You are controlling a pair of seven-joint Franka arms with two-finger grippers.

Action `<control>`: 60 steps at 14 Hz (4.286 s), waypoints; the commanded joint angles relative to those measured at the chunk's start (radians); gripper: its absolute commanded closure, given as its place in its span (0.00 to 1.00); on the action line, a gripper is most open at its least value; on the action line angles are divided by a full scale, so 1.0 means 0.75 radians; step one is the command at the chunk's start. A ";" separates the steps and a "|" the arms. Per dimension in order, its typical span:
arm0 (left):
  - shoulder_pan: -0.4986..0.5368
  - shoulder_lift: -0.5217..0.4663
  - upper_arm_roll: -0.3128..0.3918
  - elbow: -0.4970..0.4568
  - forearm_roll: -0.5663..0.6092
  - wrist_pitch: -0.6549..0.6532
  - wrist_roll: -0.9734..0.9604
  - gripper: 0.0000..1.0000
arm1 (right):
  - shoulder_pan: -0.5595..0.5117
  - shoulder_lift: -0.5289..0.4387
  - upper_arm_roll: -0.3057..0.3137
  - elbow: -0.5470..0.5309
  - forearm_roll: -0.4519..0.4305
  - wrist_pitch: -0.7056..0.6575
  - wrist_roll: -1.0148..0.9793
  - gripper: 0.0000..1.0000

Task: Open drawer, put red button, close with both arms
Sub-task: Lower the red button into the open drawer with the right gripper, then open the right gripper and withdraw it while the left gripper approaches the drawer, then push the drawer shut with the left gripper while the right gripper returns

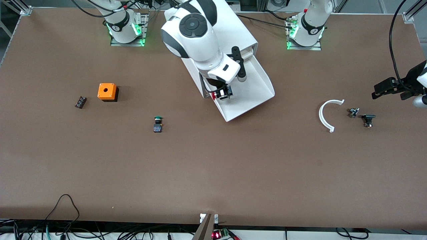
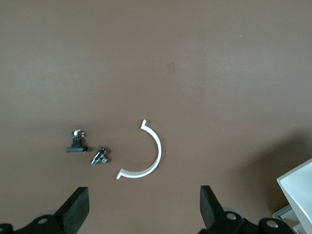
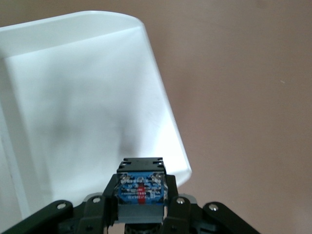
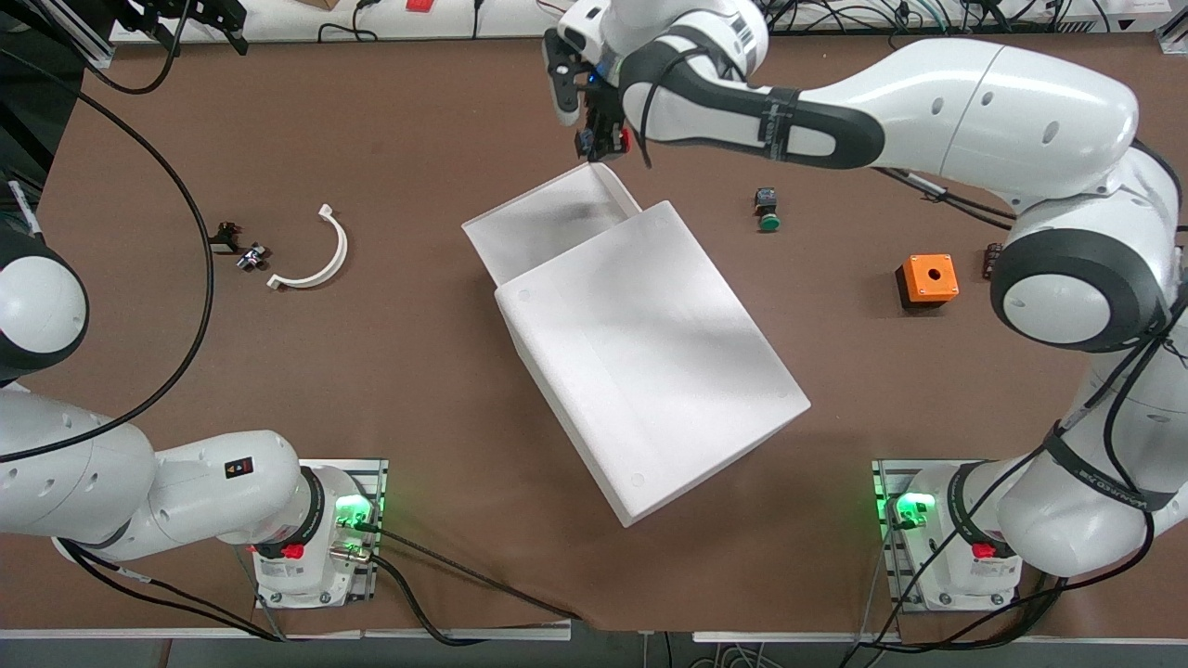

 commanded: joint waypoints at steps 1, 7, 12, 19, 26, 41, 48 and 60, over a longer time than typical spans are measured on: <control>-0.006 0.010 0.010 0.020 0.046 -0.032 -0.048 0.00 | 0.115 0.044 -0.071 0.095 -0.020 -0.060 -0.083 0.70; -0.008 0.019 0.000 0.020 0.101 -0.026 -0.050 0.00 | 0.219 0.130 -0.143 0.132 -0.022 -0.050 -0.088 0.70; -0.008 0.023 -0.006 0.022 0.104 -0.022 -0.050 0.00 | 0.348 0.202 -0.255 0.175 -0.020 -0.052 -0.088 0.70; -0.010 0.035 -0.006 0.024 0.104 -0.020 -0.050 0.00 | 0.365 0.265 -0.257 0.175 -0.020 -0.007 -0.077 0.70; -0.010 0.051 -0.006 0.024 0.108 -0.016 -0.032 0.00 | 0.389 0.235 -0.251 0.175 -0.011 -0.023 0.127 0.00; -0.174 0.268 -0.159 -0.360 0.083 0.709 -0.722 0.00 | -0.261 -0.197 -0.255 0.089 -0.001 -0.240 0.922 0.00; -0.421 0.383 -0.201 -0.581 0.083 1.095 -1.191 0.00 | -0.488 -0.360 -0.274 -0.150 -0.014 -0.405 1.749 0.00; -0.444 0.254 -0.609 -0.818 0.083 1.023 -1.214 0.00 | -0.709 -0.598 -0.601 -0.358 0.076 -0.406 1.268 0.00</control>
